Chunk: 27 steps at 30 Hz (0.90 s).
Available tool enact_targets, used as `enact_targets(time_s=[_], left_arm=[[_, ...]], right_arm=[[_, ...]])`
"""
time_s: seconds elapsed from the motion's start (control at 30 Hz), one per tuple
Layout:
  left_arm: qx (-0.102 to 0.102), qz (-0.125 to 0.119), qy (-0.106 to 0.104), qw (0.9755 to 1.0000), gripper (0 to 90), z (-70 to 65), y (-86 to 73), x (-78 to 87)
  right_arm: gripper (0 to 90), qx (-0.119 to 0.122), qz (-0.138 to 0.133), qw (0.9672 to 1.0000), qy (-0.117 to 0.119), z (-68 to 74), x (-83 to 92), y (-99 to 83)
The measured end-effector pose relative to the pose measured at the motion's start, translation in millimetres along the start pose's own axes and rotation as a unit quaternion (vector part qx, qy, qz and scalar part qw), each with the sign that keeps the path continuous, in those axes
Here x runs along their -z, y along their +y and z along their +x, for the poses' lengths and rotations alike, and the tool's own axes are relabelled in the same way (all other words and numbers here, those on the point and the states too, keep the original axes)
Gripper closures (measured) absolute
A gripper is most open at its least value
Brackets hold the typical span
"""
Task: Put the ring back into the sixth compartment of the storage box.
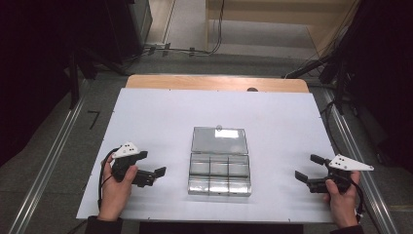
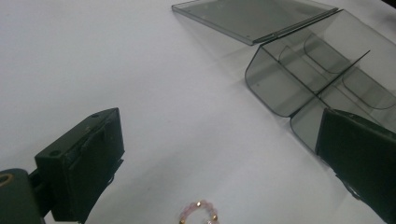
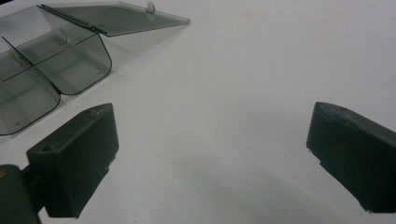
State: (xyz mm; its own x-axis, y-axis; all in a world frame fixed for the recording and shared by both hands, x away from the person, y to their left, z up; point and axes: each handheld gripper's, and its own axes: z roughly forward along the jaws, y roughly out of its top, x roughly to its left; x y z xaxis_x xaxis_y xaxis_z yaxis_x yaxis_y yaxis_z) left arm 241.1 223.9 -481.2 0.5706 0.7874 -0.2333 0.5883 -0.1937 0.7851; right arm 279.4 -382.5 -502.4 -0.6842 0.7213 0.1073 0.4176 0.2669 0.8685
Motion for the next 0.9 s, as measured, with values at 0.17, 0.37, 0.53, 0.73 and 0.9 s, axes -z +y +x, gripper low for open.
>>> enact_targets(time_s=[0.17, 0.37, 0.53, 0.73, 0.9], left_arm=[[0.026, -0.01, 0.001, 0.9996, 12.6, 6.4, -6.0, 6.5], [0.024, 0.006, 0.018, 0.9995, 34.6, 9.5, -17.6, 9.2], [0.006, 0.031, 0.024, 0.9992, 54.1, 8.5, -23.8, 6.9], [-0.022, 0.059, 0.036, 0.9974, 68.8, 4.6, -26.4, 1.3], [-0.037, 0.073, 0.042, 0.9958, 75.3, 5.3, -27.9, 0.7]], right_arm=[[0.9, -0.005, -0.015, 0.9998, 0.013, -1.9, 1.0, -1.6], [0.8, -0.001, -0.021, 0.9997, 0.014, 0.8, 3.0, -3.0], [0.8, -0.004, -0.02, 0.9996, 0.02, 0.4, 2.4, -2.8], [0.8, -0.009, -0.025, 0.9994, 0.023, -1.6, 2.9, -2.9], [0.9, -0.011, -0.023, 0.9994, 0.024, -1.6, 2.7, -3.0]])
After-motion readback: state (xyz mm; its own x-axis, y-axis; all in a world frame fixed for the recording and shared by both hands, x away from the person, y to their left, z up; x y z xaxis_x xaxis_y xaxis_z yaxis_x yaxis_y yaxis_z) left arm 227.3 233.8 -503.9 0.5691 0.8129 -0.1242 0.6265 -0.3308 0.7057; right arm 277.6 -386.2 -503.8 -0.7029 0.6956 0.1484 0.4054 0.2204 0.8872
